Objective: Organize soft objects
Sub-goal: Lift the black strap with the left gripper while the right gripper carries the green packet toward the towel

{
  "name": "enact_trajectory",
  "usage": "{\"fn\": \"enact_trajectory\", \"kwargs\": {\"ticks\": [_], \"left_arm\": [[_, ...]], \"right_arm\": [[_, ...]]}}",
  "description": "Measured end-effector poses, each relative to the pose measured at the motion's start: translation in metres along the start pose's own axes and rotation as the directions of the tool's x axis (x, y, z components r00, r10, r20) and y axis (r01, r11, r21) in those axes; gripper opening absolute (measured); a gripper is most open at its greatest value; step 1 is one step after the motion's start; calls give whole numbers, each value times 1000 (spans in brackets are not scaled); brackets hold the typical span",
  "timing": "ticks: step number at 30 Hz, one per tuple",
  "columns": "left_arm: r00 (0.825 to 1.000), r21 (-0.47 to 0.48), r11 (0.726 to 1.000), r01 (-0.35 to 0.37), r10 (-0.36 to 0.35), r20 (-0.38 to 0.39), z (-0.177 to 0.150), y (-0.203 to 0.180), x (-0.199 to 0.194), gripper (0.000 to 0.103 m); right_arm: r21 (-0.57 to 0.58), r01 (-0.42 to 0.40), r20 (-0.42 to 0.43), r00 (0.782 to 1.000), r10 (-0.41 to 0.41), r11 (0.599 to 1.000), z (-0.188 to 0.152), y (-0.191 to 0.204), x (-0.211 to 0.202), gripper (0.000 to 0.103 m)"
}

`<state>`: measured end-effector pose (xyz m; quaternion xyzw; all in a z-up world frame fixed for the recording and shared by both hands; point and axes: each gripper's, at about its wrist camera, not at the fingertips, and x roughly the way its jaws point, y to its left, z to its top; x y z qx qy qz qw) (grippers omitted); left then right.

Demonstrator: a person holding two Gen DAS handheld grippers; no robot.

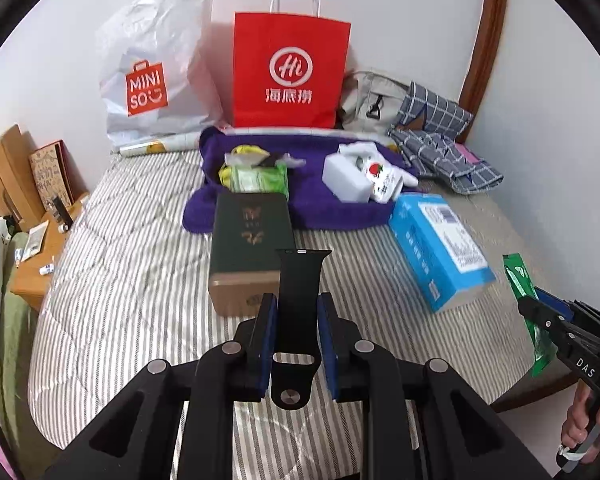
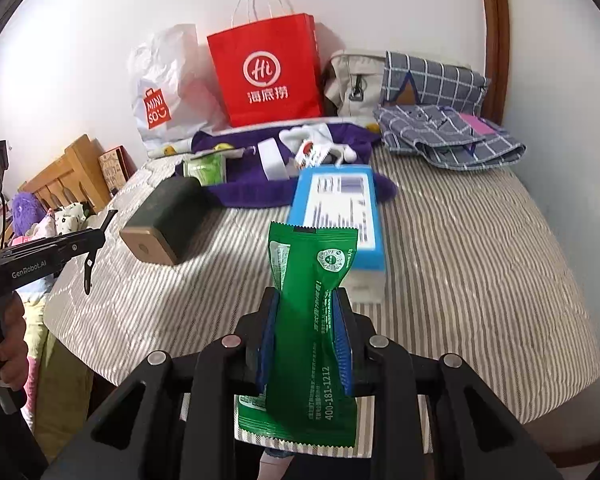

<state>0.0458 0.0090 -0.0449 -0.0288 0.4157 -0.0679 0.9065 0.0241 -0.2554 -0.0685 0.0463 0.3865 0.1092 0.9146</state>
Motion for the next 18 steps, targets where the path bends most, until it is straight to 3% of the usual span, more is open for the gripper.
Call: {"fn": "enact_trajectory", "kwargs": {"ticks": [18], "left_arm": [[997, -20, 1000, -14, 16, 73, 52, 11, -18, 20]], "right_arm": [[-13, -51, 49, 997, 52, 999, 64, 12, -5, 27]]}}
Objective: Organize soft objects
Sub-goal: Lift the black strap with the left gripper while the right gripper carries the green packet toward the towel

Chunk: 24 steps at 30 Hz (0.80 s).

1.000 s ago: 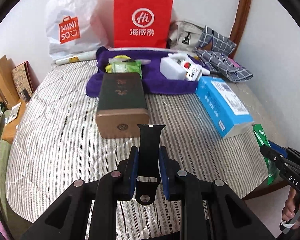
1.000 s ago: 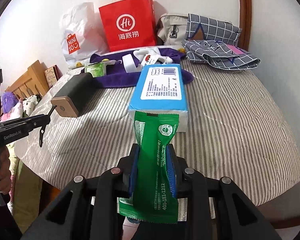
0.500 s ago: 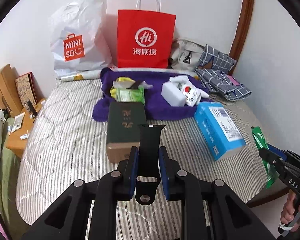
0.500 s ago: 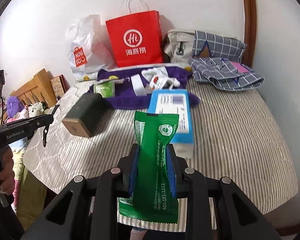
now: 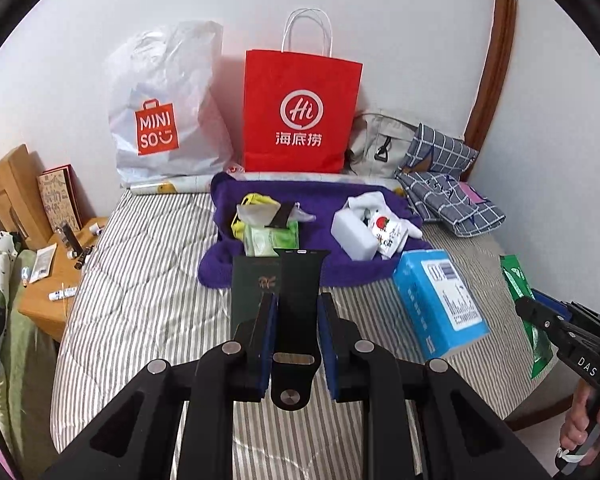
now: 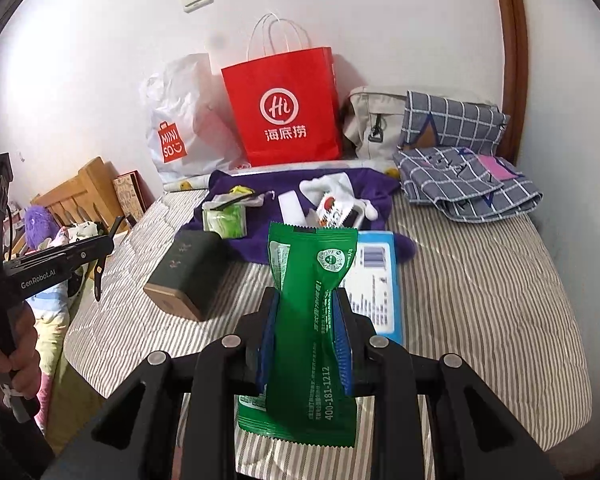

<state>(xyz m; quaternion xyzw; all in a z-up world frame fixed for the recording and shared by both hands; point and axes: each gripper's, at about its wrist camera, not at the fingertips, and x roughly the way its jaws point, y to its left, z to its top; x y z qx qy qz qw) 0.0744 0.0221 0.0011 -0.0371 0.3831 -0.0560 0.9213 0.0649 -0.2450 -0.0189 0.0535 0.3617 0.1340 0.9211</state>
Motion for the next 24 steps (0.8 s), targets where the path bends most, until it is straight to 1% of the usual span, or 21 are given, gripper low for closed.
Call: {"fn": "enact_trajectory", "kwargs": {"ticks": [14, 24], "left_arm": [[1000, -13, 1000, -4, 4, 9, 33, 6, 13, 20], [1000, 24, 1000, -20, 20, 5, 57, 5, 27, 20]], "right_arm": [[-6, -11, 13, 1000, 11, 1000, 40, 1, 19, 27], [-11, -14, 31, 999, 15, 1000, 69, 1, 34, 27]]}}
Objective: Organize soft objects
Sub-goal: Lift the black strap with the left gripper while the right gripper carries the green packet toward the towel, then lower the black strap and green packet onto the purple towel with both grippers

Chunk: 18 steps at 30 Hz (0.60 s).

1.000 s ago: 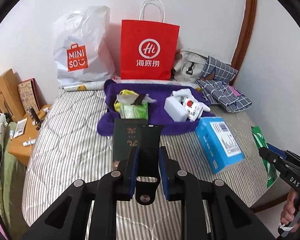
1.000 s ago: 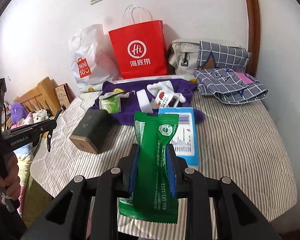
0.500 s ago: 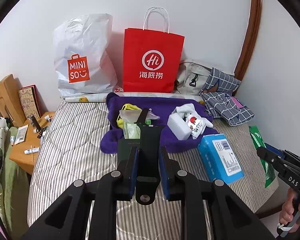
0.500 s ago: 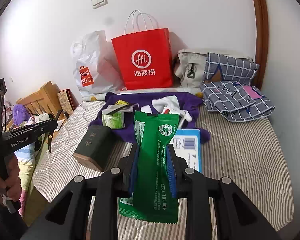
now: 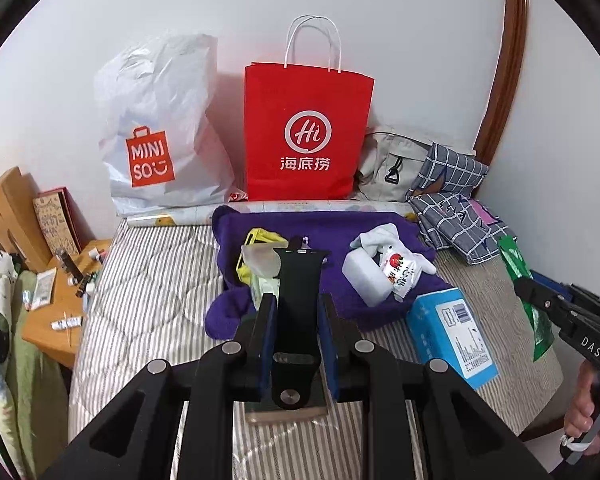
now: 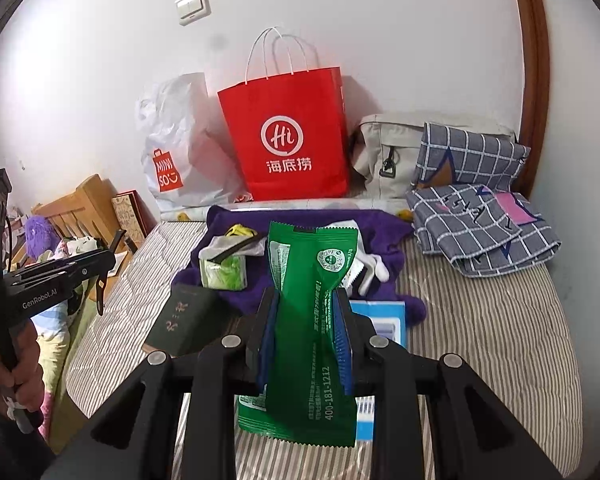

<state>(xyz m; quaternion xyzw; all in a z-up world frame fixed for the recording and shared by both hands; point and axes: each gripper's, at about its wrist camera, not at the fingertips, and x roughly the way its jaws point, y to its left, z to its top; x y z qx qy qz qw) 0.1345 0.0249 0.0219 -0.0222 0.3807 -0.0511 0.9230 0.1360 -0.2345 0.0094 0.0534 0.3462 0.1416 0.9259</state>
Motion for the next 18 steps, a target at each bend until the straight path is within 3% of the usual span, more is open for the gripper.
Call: {"fn": "enact_trajectory", "kwargs": {"ticks": [18], "left_arm": [[1000, 53, 999, 5, -6, 17, 39, -10, 19, 20]], "right_arm": [[-6, -1, -16, 1000, 1, 1000, 30, -6, 31, 27]]}}
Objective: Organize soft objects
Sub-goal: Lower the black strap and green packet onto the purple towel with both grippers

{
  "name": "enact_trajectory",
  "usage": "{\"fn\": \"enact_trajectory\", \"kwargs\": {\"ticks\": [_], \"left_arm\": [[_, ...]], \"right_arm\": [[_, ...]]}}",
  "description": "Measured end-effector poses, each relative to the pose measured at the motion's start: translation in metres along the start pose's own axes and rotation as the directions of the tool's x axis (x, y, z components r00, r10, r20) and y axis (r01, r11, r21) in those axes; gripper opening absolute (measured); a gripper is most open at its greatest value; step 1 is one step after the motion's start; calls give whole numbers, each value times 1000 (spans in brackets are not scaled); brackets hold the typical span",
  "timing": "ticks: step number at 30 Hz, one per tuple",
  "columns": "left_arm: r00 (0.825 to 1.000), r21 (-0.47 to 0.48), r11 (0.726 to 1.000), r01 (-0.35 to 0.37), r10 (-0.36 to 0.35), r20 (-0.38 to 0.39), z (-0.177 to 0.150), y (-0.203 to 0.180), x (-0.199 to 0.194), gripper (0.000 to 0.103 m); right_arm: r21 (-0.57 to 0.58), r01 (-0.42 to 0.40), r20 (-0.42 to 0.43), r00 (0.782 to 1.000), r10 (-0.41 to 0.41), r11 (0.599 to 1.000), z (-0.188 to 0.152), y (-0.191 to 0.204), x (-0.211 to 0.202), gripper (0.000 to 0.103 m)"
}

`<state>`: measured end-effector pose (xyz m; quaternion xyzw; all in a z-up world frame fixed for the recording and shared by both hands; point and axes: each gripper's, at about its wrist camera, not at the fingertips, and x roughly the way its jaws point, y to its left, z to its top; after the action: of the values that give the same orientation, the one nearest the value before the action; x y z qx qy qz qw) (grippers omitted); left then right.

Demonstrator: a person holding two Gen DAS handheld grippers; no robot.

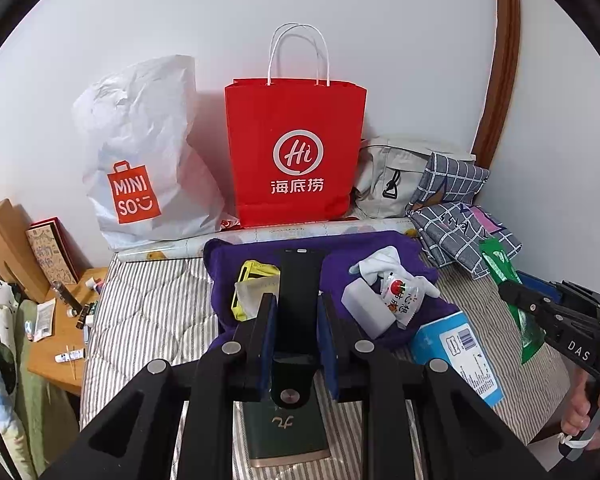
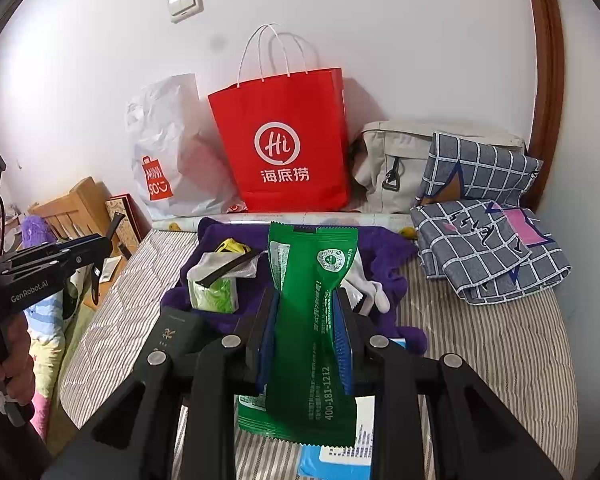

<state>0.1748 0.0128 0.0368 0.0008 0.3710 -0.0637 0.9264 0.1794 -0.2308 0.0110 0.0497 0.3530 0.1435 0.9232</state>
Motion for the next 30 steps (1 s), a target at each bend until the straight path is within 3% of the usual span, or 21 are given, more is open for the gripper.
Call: {"fn": "enact_trajectory", "kwargs": {"ticks": [16, 30], "left_arm": [[999, 6, 1000, 9, -9, -44, 7, -2, 38, 20], [993, -17, 999, 29, -30, -115, 14, 14, 95, 20]], "right_arm": [[9, -5, -29, 1000, 5, 1000, 9, -8, 33, 27], [-3, 1, -102, 995, -2, 1000, 20, -19, 93, 27]]}}
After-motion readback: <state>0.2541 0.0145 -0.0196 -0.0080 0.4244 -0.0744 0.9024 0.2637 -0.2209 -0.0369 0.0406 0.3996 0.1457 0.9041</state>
